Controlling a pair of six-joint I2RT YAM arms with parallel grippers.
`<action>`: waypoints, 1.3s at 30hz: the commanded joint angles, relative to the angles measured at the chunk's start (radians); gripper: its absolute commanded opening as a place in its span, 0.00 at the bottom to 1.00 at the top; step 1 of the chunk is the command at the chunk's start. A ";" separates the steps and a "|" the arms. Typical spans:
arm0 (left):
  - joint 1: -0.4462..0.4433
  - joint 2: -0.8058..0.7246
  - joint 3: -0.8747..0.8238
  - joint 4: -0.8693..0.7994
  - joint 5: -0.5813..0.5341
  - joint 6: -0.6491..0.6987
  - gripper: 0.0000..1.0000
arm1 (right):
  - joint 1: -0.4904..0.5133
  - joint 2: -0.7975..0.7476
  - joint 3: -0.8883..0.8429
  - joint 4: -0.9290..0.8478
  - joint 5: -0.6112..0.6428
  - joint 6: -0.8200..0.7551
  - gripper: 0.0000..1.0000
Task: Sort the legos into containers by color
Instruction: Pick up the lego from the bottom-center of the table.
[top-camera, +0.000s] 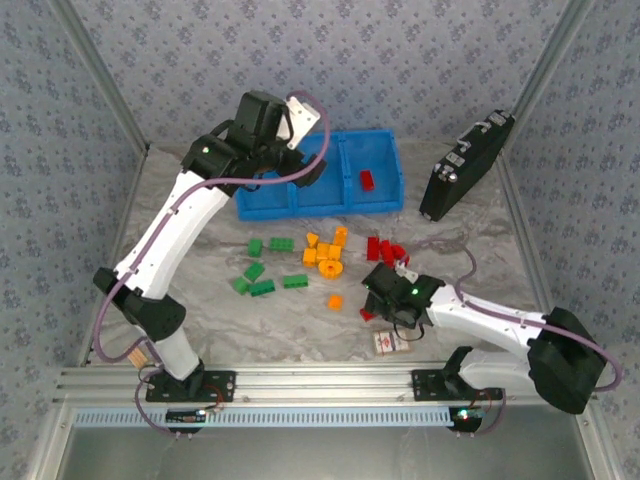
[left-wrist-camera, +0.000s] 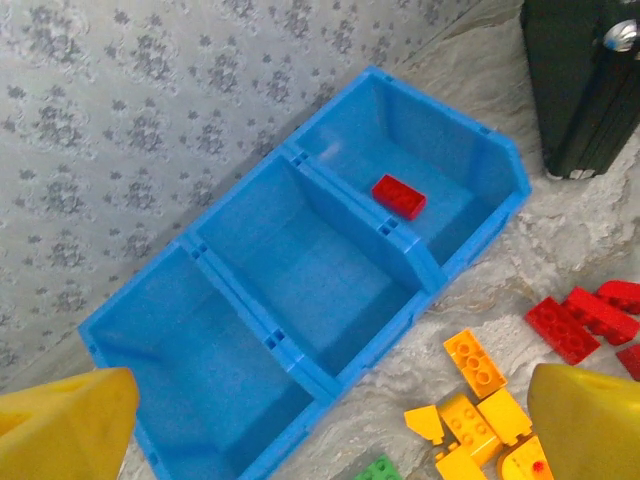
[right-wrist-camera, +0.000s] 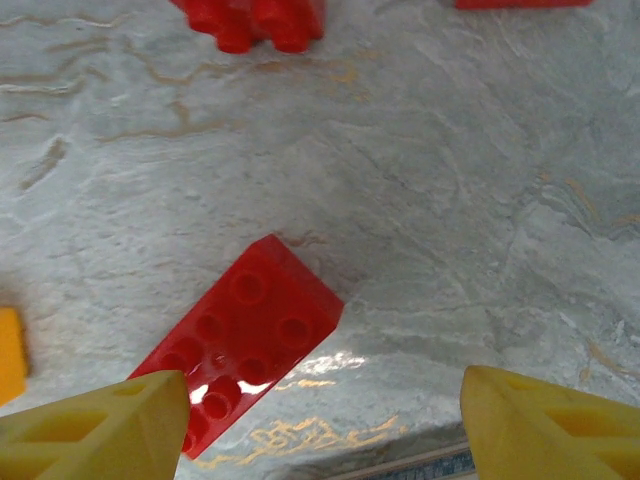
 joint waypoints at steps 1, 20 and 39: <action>-0.026 0.035 0.041 -0.062 0.035 0.000 1.00 | 0.003 0.022 -0.028 0.059 0.046 0.047 0.74; -0.052 0.105 0.061 -0.090 0.021 0.038 1.00 | 0.000 0.104 -0.033 0.186 0.030 0.052 0.75; -0.051 0.060 -0.076 -0.097 -0.038 0.049 1.00 | 0.002 0.269 0.012 0.172 0.008 0.003 0.40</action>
